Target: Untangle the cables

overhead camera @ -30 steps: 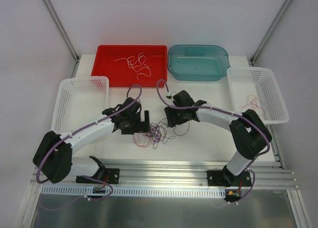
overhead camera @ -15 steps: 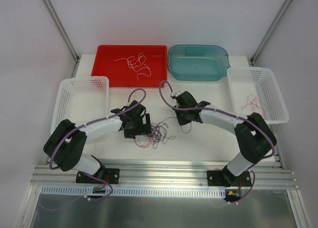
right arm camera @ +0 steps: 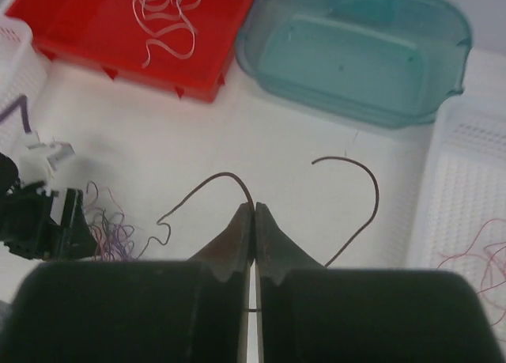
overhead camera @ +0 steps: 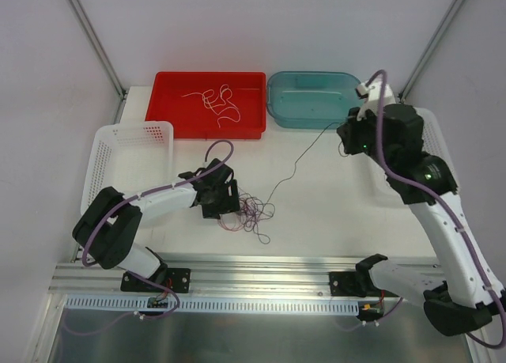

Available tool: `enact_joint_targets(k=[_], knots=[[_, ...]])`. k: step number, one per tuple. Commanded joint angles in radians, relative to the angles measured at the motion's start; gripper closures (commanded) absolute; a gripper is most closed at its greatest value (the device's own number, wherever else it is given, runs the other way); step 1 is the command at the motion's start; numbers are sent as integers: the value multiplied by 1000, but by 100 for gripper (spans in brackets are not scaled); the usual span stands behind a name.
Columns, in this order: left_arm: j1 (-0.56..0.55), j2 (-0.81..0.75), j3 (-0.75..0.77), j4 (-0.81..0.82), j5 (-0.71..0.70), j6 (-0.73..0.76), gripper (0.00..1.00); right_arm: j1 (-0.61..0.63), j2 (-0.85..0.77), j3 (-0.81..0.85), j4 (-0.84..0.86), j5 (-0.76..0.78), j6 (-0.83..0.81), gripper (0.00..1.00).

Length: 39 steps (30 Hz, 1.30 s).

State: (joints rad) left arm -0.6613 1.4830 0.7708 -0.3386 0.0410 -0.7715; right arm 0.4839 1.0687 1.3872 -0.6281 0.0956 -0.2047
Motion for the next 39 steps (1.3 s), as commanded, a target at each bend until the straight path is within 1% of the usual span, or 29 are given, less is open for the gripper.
enact_joint_targets(k=[1,2,4,5,13,19,22,25,26,29,30,33,36,37,39], knots=[[-8,57,-38,-17,-21,-9,30,-45,-52,117,-91,-54,-47,99],[-8,57,-36,-16,-20,-8,30,-68,-59,166,-90,-81,-47,99],[-8,63,-33,-17,-18,-8,30,-88,-75,208,-79,-88,-45,99],[-8,66,-33,-16,-18,-8,31,-105,-78,238,-75,-126,-39,99],[-9,88,-33,-17,-13,-5,32,-142,-66,416,-4,-142,-12,99],[-8,88,-31,-17,-9,-5,32,-145,-32,495,47,-138,4,99],[-8,71,-22,-17,11,-3,30,-146,-12,471,41,-157,8,99],[-8,20,-10,-17,36,9,24,-149,-15,412,44,-137,-1,99],[-8,5,4,-22,40,15,21,-156,-15,373,45,-123,-2,99],[-8,-58,51,-51,56,43,17,-171,-13,297,70,-120,2,99],[-6,-87,67,-60,59,52,14,-174,-9,288,79,-125,7,99],[-1,-127,148,-112,63,109,8,-185,36,279,122,-142,19,99],[8,-161,231,-154,80,185,4,-189,102,286,178,-154,33,99],[15,-170,249,-161,86,225,2,-192,120,291,197,-155,40,99],[31,-196,301,-178,105,300,1,-199,180,312,243,-155,56,99]])
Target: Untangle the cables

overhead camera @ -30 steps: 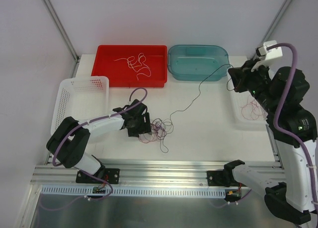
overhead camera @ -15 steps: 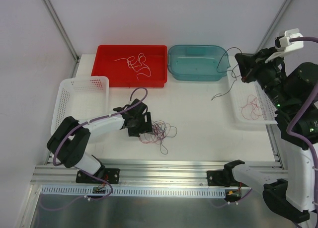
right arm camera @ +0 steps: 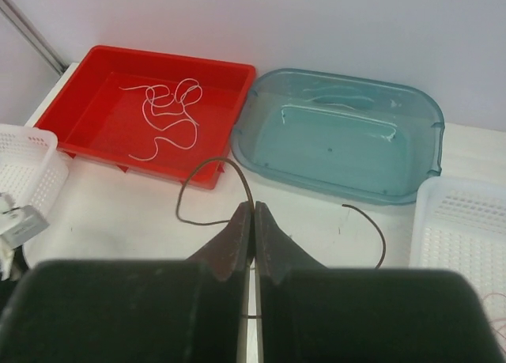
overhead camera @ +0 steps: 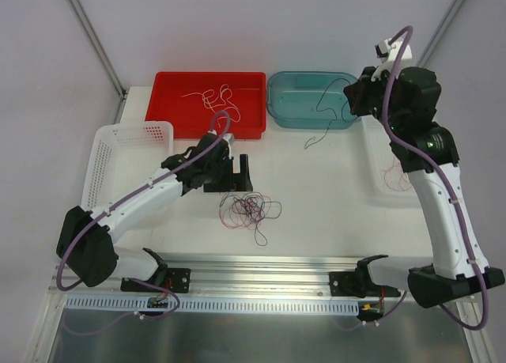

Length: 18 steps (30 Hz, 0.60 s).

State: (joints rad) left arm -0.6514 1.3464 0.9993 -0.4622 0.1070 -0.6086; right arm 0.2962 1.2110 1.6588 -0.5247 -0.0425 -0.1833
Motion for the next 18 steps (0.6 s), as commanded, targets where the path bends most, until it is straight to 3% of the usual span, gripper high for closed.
enact_joint_targets(k=[1,9,18], knots=[[44,-69,100,-56,45,164,1,-20,82,50,156,-19,41,99],[185,-133,159,-56,60,395,1,-83,335,189,307,-14,77,99],[194,-139,36,28,-18,414,1,-131,665,386,445,-14,103,99]])
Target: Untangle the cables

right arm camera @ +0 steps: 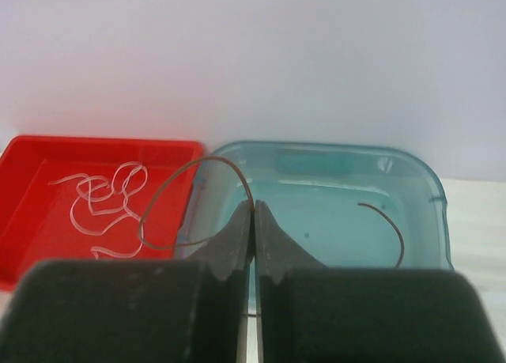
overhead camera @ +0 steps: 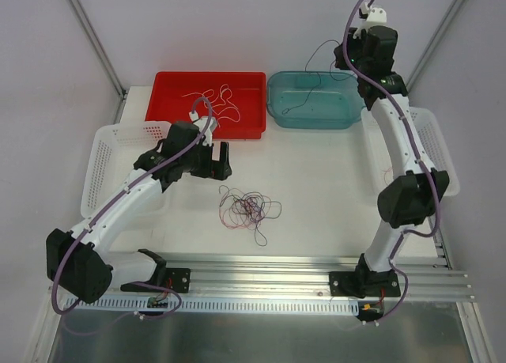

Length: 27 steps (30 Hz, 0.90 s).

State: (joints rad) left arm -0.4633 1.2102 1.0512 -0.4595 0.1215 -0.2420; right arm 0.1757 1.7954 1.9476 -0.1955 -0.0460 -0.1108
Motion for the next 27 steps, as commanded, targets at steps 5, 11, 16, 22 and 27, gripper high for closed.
enact_joint_targets(k=[5,11,16,22,27], knots=[[11,6,-20,27,-46,50,1,-13,266,181,182,-32,80,99],[15,26,-22,27,-49,53,1,-25,400,208,191,-28,152,85],[15,29,-23,25,-42,50,1,-27,362,97,215,-47,165,46],[17,29,-20,22,-26,41,1,-13,150,-120,119,-170,145,26],[18,26,-20,16,-37,23,1,83,-39,-330,-59,-212,63,24]])
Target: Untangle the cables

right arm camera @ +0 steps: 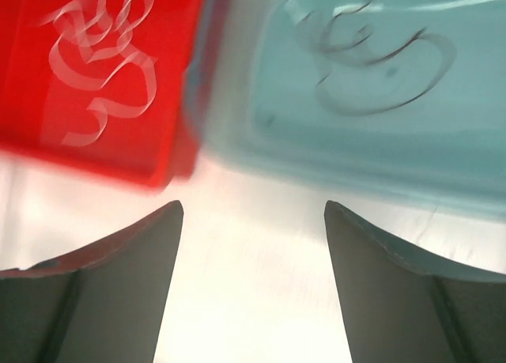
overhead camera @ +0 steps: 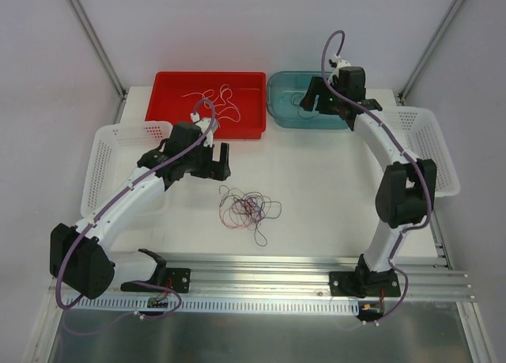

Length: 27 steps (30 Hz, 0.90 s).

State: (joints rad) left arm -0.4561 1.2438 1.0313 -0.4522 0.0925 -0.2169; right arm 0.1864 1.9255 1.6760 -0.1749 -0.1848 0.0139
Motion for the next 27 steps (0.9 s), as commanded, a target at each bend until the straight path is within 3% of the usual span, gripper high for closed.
enact_joint_targets(k=[1,10,14,23,27], knots=[[11,-7,0,7,-13,-7,1,93,-231,-102,-110,-76,-61,24],[16,45,15,-46,-54,-58,2,402,-407,-534,-6,-117,155,23],[16,95,21,-83,-65,-96,5,537,-405,-616,49,-56,201,23],[16,203,42,-125,-39,-139,10,706,-309,-706,166,62,256,24],[14,267,47,-126,-17,-153,14,719,-276,-736,170,110,268,33]])
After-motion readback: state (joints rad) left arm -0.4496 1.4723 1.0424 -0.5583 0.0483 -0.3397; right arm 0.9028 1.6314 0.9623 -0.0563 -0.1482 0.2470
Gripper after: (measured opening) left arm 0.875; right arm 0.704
